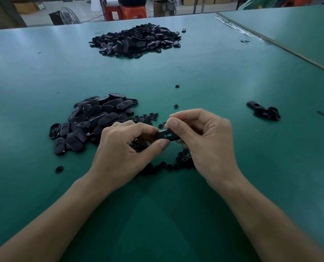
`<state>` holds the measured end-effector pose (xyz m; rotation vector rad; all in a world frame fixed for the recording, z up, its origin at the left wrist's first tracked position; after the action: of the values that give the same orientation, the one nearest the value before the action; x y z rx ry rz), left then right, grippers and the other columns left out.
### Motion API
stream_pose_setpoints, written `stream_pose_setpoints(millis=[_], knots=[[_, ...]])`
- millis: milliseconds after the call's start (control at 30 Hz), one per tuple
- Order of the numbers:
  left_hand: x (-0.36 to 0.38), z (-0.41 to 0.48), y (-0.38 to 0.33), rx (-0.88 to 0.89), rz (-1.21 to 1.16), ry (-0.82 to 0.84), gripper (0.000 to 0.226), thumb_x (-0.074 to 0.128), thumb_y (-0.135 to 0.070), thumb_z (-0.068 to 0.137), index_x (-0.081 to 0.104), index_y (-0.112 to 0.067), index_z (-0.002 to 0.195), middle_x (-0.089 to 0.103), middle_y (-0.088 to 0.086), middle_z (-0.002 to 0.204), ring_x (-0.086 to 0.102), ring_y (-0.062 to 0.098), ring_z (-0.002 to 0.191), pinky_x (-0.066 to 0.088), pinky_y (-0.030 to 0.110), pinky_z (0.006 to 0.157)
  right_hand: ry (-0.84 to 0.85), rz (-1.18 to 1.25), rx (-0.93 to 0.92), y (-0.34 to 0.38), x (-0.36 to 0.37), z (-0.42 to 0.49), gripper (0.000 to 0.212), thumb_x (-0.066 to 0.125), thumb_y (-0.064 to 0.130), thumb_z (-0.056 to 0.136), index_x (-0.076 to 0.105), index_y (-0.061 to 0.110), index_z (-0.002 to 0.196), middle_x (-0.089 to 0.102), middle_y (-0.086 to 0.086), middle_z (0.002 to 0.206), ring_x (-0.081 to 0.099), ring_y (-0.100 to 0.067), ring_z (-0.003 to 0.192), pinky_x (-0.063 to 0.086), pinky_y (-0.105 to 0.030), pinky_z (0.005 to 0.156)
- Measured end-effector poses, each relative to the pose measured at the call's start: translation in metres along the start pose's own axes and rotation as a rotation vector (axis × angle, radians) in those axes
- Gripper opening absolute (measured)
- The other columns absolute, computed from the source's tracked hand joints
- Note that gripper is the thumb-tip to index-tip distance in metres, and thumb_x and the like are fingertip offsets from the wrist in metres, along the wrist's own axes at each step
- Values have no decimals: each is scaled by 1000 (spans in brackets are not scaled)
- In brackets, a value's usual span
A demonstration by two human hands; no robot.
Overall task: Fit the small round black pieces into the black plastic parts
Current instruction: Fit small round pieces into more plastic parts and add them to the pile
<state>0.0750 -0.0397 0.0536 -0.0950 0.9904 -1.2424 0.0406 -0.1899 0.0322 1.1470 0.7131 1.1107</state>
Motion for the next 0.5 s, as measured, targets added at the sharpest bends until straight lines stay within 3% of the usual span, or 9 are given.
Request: stream_pose_setpoints(millis=[67,267,367,433,500], knots=[[-2,0,7,-54,-79,-15,9,75,-38,82,72,-33,89,71,-20,77,67,5,69,55,30,68,6,4,5,0,0,0,12,79,13,81,72,22,81,74,3,72,66,-5,62,49,-14,59],[-6,-1,23,-193,-224,-74,7,75,-28,81,69,-29,80,70,-11,72,57,0,55,46,16,54,41,-85,26,-3,1,0,18,84,14,76,74,25,86,76,3,80,71,-11,74,55,-22,71],[-5,-2,28,-233,-266,-76,6,74,-32,84,71,-28,83,73,-7,75,65,11,60,54,27,58,38,-142,12,-4,0,1,21,82,9,79,72,26,85,75,3,82,71,-18,79,57,-30,77],[-4,-2,28,-233,-280,-70,7,72,-35,86,71,-28,86,75,-7,78,70,21,67,57,40,63,48,-165,18,-6,1,0,17,80,11,82,71,26,85,75,3,82,70,-16,78,57,-28,76],[-5,-1,27,-216,-280,-74,3,69,-32,89,71,-32,87,74,-10,79,67,22,65,54,43,63,62,-180,26,-7,2,0,14,78,13,84,70,25,84,74,6,80,68,-10,74,55,-23,73]])
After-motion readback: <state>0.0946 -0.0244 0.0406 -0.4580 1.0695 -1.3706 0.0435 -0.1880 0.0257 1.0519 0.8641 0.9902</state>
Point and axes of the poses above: each hand's wrist, its own z-axis towards the middle knuckle, its own x-axis out of the palm, y = z × x, the point moved 10 cm from there along z, towards the middle knuckle
